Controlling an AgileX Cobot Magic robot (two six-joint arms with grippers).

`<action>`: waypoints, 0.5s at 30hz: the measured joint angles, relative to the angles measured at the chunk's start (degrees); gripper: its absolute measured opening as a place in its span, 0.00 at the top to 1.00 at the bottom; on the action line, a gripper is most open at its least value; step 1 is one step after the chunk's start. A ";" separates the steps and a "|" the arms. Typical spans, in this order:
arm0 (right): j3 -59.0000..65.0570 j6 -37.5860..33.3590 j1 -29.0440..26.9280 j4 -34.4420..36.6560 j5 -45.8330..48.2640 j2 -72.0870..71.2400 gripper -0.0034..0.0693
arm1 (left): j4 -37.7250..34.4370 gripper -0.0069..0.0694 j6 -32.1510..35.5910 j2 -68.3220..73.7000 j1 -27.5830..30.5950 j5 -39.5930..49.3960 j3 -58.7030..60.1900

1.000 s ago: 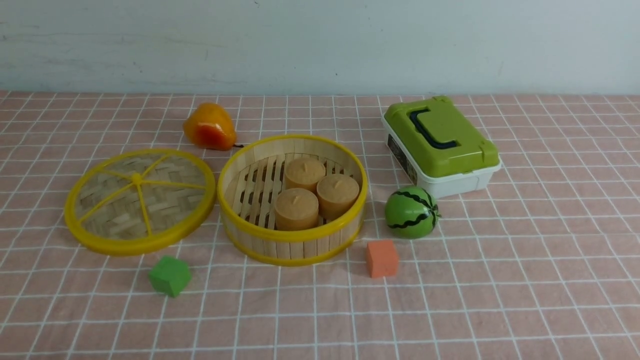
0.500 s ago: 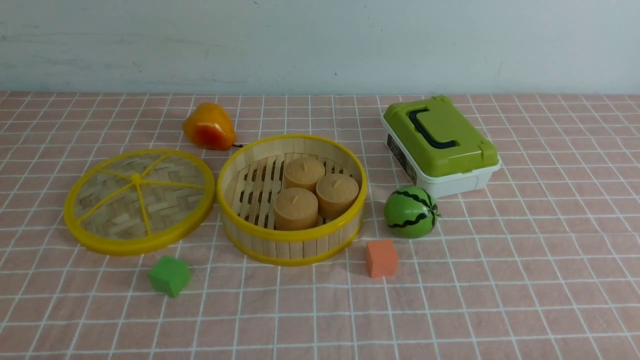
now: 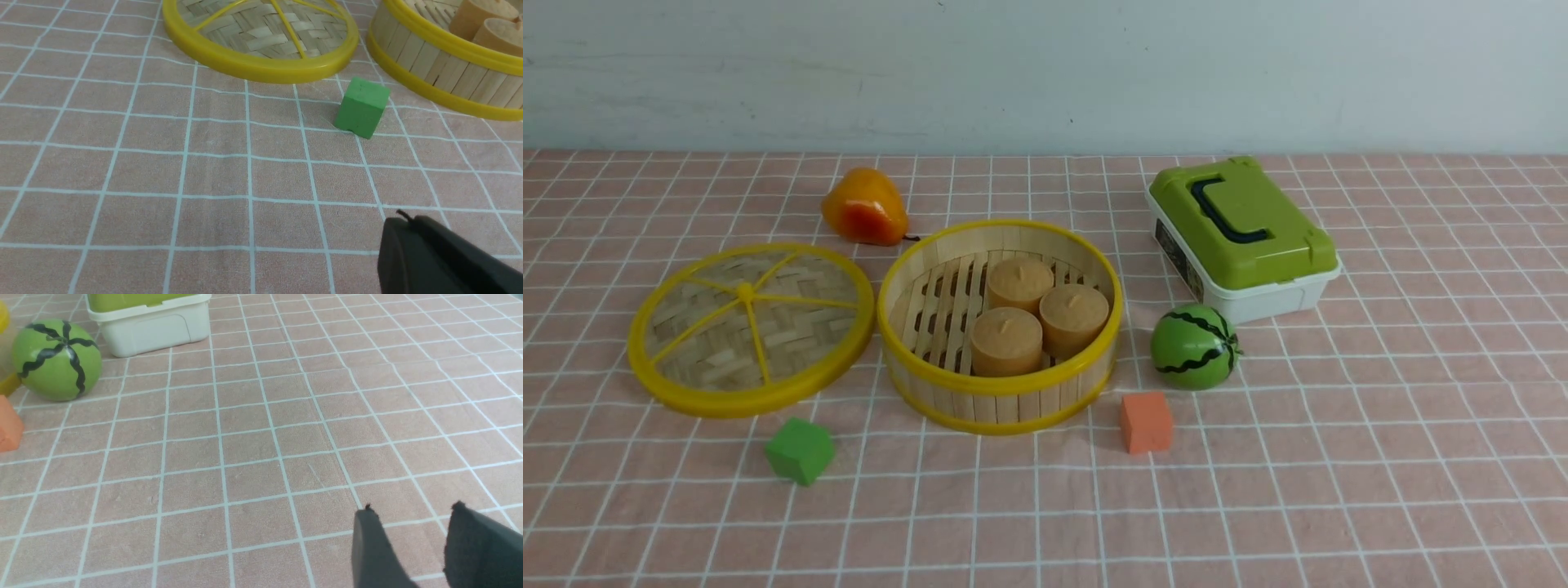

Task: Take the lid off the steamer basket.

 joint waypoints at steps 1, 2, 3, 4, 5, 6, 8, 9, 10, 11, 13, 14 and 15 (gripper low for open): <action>0.00 0.00 0.00 0.00 0.00 0.00 0.62 | 0.00 0.92 0.00 0.00 0.00 0.00 0.00; 0.00 0.00 0.00 0.00 0.00 0.00 0.62 | 0.00 0.92 0.00 0.00 0.00 0.00 0.00; 0.00 0.00 0.00 0.00 0.00 0.00 0.62 | 0.00 0.92 0.00 0.00 0.00 0.02 0.00; 0.00 0.00 0.00 0.00 0.00 0.00 0.62 | 0.00 0.92 0.00 0.00 0.00 0.07 0.00; 0.00 0.00 0.00 0.00 0.00 0.00 0.62 | 0.00 0.92 0.00 0.00 0.00 0.07 0.00; 0.00 0.00 0.00 0.00 0.00 0.00 0.62 | 0.00 0.92 0.00 0.00 0.00 0.07 0.00; 0.00 0.00 0.00 0.00 0.00 0.00 0.62 | 0.00 0.91 0.02 0.00 0.00 0.14 0.00; 0.00 0.00 0.00 0.00 0.00 0.00 0.62 | 0.00 0.91 0.02 0.00 0.00 0.14 0.00; 0.00 0.00 0.00 0.00 0.00 0.00 0.62 | 0.00 0.91 0.07 0.00 0.00 0.14 0.00; 0.00 0.00 0.00 0.00 0.00 0.00 0.62 | 0.06 0.91 0.07 0.00 0.00 0.14 0.00; 0.00 0.00 0.00 0.00 0.00 0.00 0.62 | 0.06 0.91 0.09 0.00 0.00 0.14 0.00; 0.00 0.00 0.00 0.00 0.00 0.00 0.62 | 0.06 0.91 0.14 0.00 0.00 0.14 0.00; 0.00 0.00 0.00 0.00 0.00 0.00 0.62 | 0.06 0.91 0.14 0.00 0.00 0.14 0.00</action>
